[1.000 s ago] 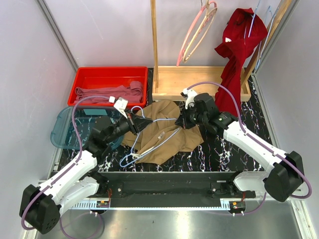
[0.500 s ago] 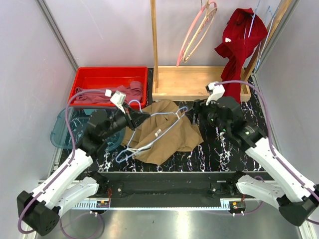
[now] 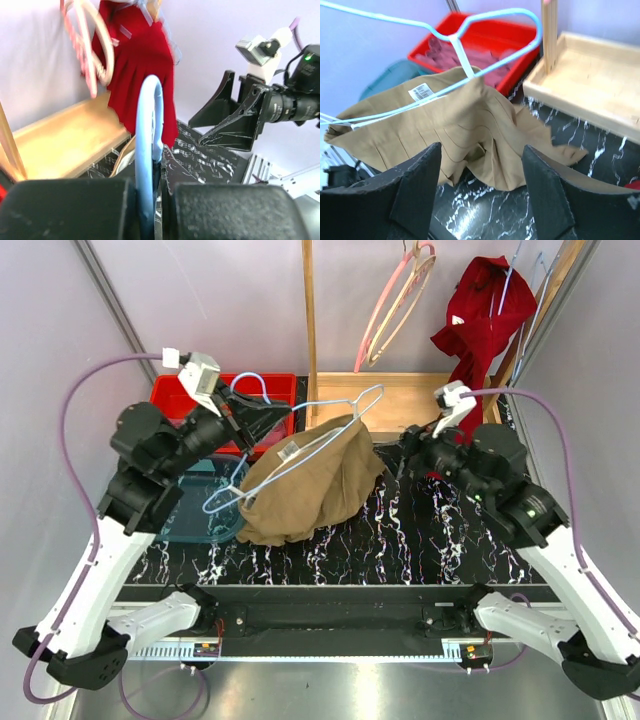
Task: Place the skirt on the hanger
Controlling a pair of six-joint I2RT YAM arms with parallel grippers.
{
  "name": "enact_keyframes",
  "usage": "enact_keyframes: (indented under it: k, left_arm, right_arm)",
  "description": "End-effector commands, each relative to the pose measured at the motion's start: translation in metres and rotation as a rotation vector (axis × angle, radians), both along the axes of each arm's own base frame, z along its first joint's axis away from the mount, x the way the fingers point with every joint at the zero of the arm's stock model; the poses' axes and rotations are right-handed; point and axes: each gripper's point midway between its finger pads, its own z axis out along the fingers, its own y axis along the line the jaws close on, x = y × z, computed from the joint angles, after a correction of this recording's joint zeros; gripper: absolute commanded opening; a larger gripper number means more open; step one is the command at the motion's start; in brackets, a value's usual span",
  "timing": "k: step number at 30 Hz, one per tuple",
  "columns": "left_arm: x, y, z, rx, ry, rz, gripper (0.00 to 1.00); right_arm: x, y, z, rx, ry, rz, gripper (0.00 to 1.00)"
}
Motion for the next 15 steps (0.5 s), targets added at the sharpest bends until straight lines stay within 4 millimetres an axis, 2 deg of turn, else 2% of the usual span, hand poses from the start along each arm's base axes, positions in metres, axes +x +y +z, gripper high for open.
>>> enact_keyframes:
  k: [1,4,7,9,10,12,14,15]
  left_arm:
    - [-0.04,0.007,0.075,-0.06,-0.229,-0.088,0.0]
    - [-0.059,0.01,0.099,-0.08,-0.299,-0.128,0.0]
    - [-0.07,0.011,0.102,-0.08,-0.316,-0.164,0.0]
    - [-0.074,0.006,0.092,-0.067,-0.297,-0.21,0.0]
    - [-0.073,0.002,0.078,-0.051,-0.274,-0.229,0.0]
    - [-0.077,-0.003,0.06,-0.021,-0.251,-0.282,0.0]
    - [-0.083,-0.008,0.033,0.021,-0.217,-0.348,0.0]
    - [-0.084,-0.011,0.017,0.042,-0.183,-0.377,0.0]
  right_arm:
    - [-0.027,-0.018,0.075,0.111,-0.201,0.013,0.75]
    - [-0.04,-0.028,0.093,0.144,-0.255,0.012,0.77]
    - [-0.055,-0.031,0.106,0.153,-0.307,0.054,0.79]
    - [-0.064,-0.029,0.11,0.147,-0.335,0.099,0.8]
    - [-0.073,-0.023,0.113,0.13,-0.365,0.167,0.82]
    - [-0.08,-0.014,0.112,0.108,-0.383,0.242,0.87]
    - [-0.085,0.004,0.105,0.053,-0.363,0.364,0.91]
    - [-0.087,0.009,0.109,0.04,-0.366,0.4,0.92]
